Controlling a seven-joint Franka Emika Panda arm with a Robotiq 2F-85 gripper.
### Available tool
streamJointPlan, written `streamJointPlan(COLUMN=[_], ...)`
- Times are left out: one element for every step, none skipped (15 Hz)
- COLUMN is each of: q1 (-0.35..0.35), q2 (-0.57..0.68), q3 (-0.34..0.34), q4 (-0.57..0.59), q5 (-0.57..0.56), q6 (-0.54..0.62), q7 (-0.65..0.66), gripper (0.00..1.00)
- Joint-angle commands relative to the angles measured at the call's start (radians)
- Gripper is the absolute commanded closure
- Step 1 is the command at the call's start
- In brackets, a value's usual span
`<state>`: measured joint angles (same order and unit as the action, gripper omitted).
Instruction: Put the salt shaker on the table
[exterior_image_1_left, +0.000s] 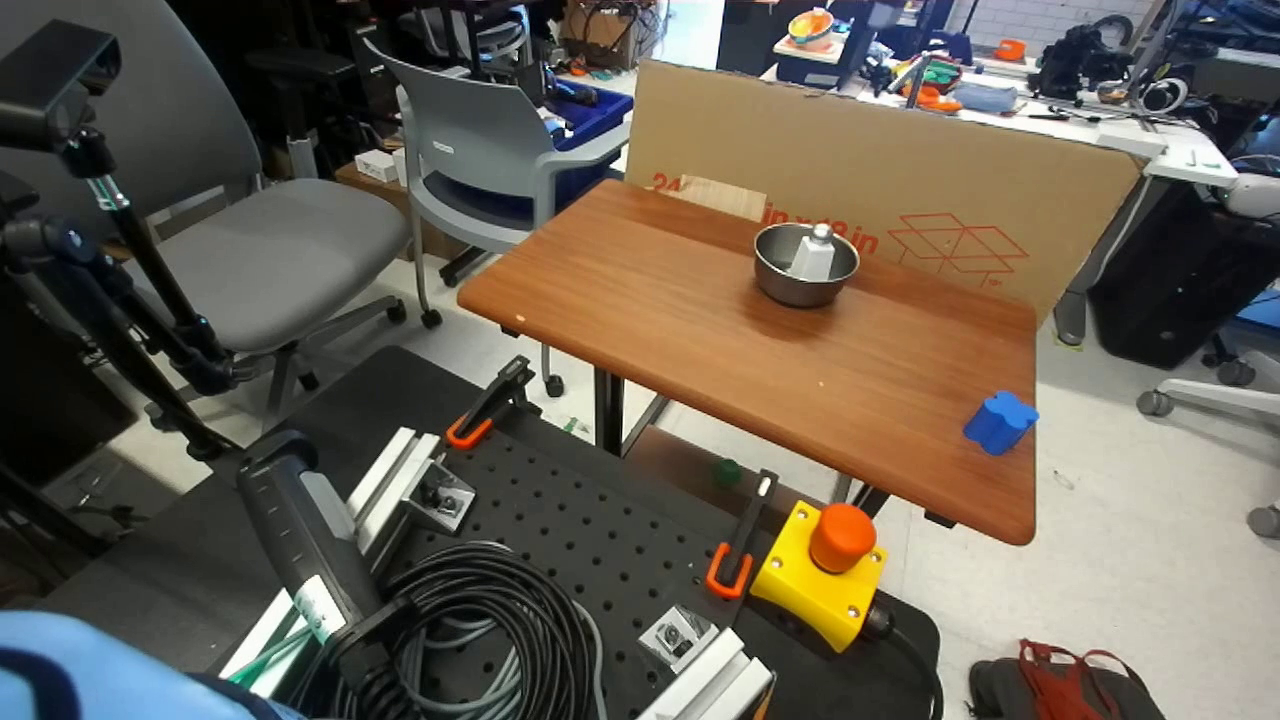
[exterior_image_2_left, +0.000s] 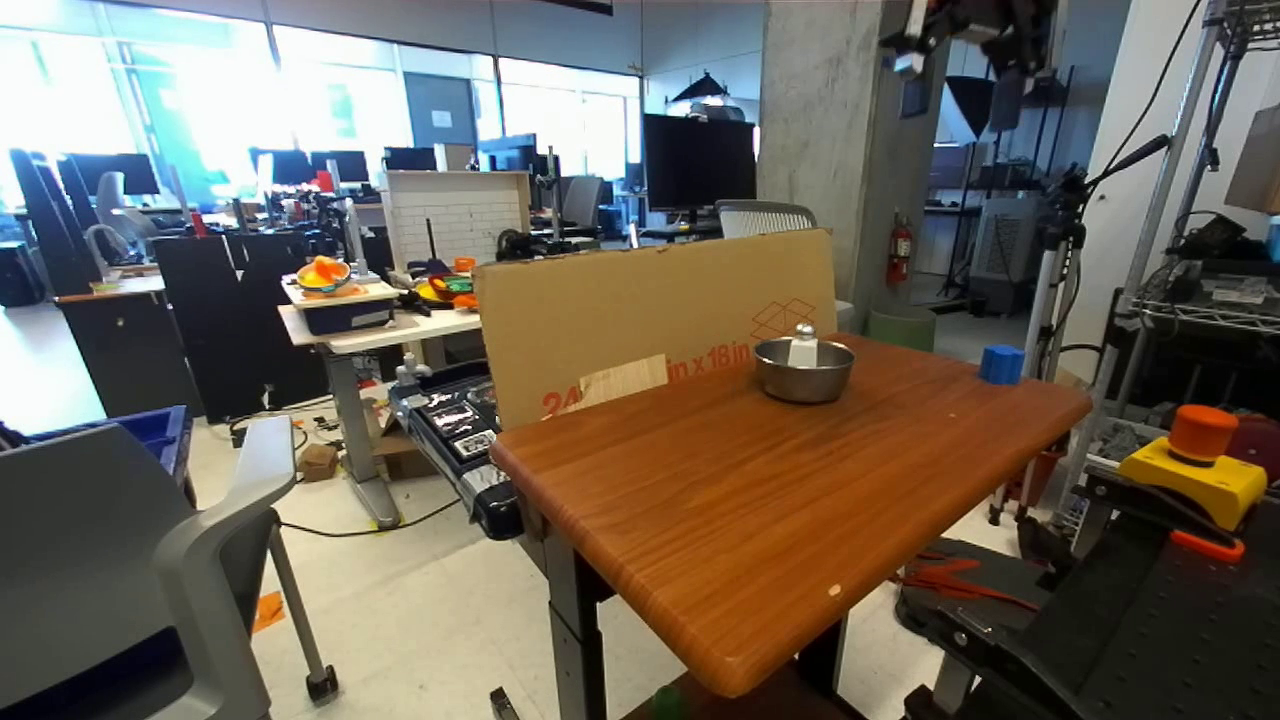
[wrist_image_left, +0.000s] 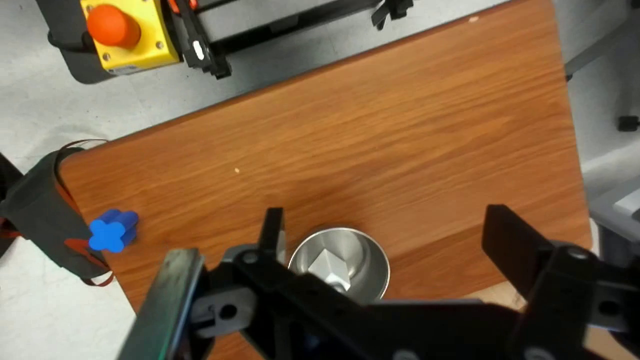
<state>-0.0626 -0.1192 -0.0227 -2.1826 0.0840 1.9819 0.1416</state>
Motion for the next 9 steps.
streamJointPlan(q1=[0.001, 0.003, 0.006, 0.008, 0.009, 0.011, 0.013, 0.013, 0.013], q2=[0.183, 0.226, 0.263, 0.299, 0.33, 0.36, 0.383, 0.405, 0.422], q3=[-0.008, -0.011, -0.014, -0.016, -0.018, -0.021, -0.024, -0.028, -0.031], q4=[0.121, 0.138, 0.154, 0.172, 0.19, 0.206, 0.222, 0.237, 0.247], q5=[-0.04, -0.045, -0.048, -0.04, -0.037, -0.04, -0.038, -0.041, -0.037], q6=[0.09, 0.124, 0.145, 0.162, 0.17, 0.178, 0.18, 0.18, 0.19], q7=[0.042, 0.05, 0.059, 0.069, 0.079, 0.093, 0.106, 0.114, 0.115], gripper=[0.0, 0.0, 0.0, 0.0, 0.0, 0.0, 0.0, 0.0, 0.0])
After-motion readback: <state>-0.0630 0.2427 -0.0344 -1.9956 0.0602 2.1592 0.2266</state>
